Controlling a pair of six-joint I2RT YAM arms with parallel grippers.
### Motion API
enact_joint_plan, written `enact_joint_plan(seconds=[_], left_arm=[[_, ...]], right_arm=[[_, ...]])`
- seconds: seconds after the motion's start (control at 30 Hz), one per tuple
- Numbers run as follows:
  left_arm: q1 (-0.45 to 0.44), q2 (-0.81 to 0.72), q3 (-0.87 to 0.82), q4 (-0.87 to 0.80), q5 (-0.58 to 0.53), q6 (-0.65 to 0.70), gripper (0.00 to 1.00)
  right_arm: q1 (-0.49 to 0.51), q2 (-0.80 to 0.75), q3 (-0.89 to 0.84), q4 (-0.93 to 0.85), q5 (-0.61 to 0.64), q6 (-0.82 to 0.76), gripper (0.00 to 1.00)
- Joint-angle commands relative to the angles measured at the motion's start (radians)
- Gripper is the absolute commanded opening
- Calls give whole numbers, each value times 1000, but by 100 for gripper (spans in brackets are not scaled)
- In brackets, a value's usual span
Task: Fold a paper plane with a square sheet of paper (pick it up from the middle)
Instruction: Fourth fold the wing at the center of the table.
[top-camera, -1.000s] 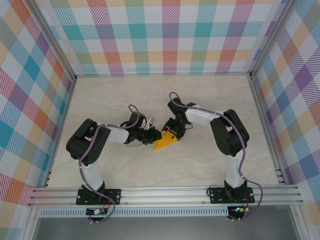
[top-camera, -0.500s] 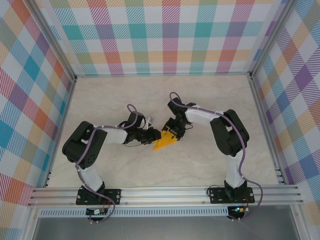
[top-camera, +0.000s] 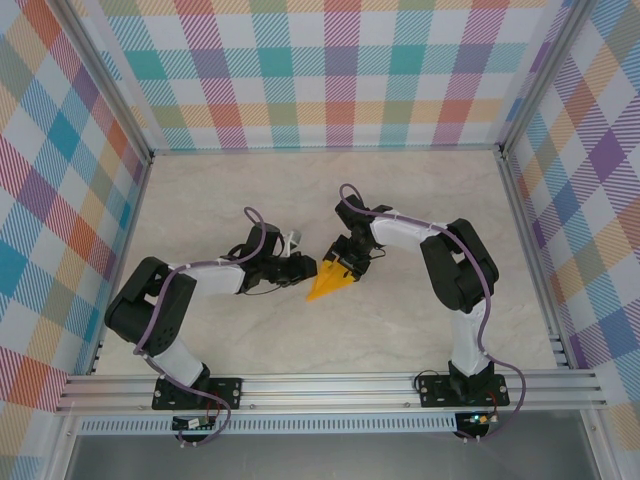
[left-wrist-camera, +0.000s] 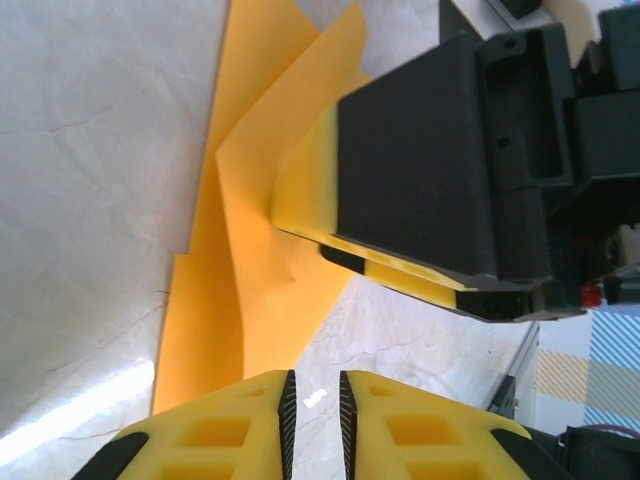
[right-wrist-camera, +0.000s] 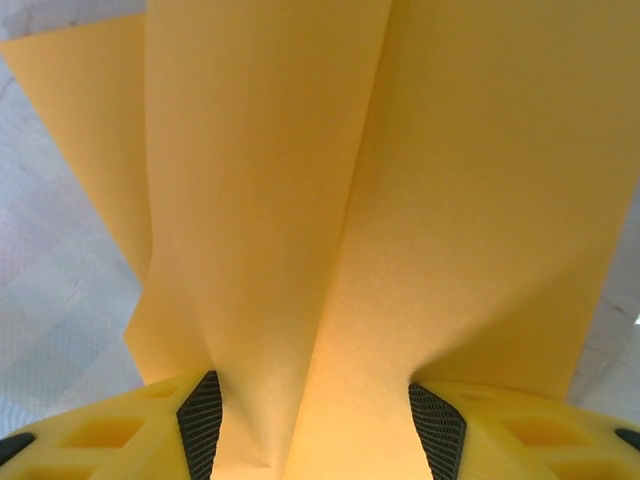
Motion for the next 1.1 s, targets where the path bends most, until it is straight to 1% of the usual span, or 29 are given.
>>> enact_joint_plan(seconds=[0.0,0.27,0.4,0.67,0.77,1.07], left_arm=[[-18,0,-2,46,50,11,22],[-36,75,37,48,83,14,21],[-37,108,53,21,57,17,17],[-37,122,71,-49,-22,43,8],[-37,124,77,-74,-41,56,6],[-37,139,85,-85,-39,62,5]], right_arm=[[8,127,-78,-80,91,22,58],[8,124,-82,-84,96,43,59],[8,119,-93,-74,95,49,56],[7,108,-108,-63,99,65,51],[8,105,-111,-61,99,69,50],[8,105,-109,-61,99,70,49]])
